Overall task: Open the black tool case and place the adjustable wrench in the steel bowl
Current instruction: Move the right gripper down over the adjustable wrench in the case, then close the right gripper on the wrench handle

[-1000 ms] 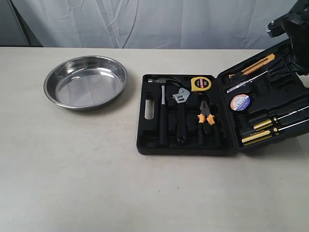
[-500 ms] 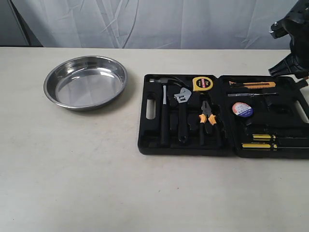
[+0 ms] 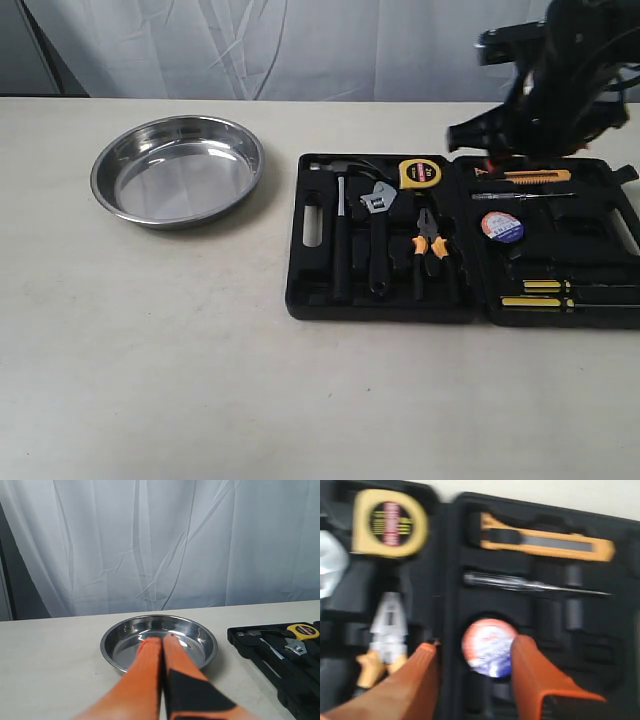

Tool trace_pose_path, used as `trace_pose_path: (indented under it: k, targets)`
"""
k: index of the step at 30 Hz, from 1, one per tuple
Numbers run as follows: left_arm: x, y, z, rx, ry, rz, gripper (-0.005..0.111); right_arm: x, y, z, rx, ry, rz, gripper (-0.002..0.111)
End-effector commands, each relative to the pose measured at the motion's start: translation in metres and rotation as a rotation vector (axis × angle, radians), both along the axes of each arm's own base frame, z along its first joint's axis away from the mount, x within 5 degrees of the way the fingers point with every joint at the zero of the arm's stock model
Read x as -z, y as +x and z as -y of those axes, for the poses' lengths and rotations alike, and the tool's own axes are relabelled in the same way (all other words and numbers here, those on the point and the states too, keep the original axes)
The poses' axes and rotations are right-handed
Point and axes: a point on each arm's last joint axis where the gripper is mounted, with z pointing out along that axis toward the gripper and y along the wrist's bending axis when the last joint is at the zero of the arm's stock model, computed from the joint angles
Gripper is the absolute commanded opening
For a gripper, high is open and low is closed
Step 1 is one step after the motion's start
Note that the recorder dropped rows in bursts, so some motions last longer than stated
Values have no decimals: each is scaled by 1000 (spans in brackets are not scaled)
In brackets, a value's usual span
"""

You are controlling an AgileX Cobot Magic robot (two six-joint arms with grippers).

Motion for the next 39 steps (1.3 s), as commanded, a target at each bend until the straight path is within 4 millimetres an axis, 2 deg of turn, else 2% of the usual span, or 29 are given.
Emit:
trace_pose_path:
  k: [1, 5, 7, 9, 12, 14, 19, 24, 30, 39]
  targets:
    - [1, 0, 0, 6, 5, 2, 0, 18, -6, -57, -136, 64, -11, 44]
    - [1, 0, 0, 6, 5, 2, 0, 35, 0, -96, -151, 121, -74, 44]
    - [1, 0, 0, 6, 5, 2, 0, 45, 8, -110, -132, 125, -105, 44]
    - [1, 0, 0, 6, 5, 2, 0, 53, 16, -116, -72, 151, -106, 44]
    - [1, 0, 0, 6, 5, 2, 0, 66, 21, -119, -58, 158, -108, 44]
    - [1, 0, 0, 6, 5, 2, 0, 80, 24, -114, -16, 126, -130, 43]
    - [1, 0, 0, 6, 5, 2, 0, 98, 26, -109, 17, 100, -172, 37]
    - [1, 0, 0, 6, 5, 2, 0, 133, 22, -103, 55, 48, -274, 36]
    - [1, 0, 0, 6, 5, 2, 0, 134, 20, -103, 66, 46, -299, 36]
    - [1, 0, 0, 6, 5, 2, 0, 107, 20, -103, 62, 68, -258, 36]
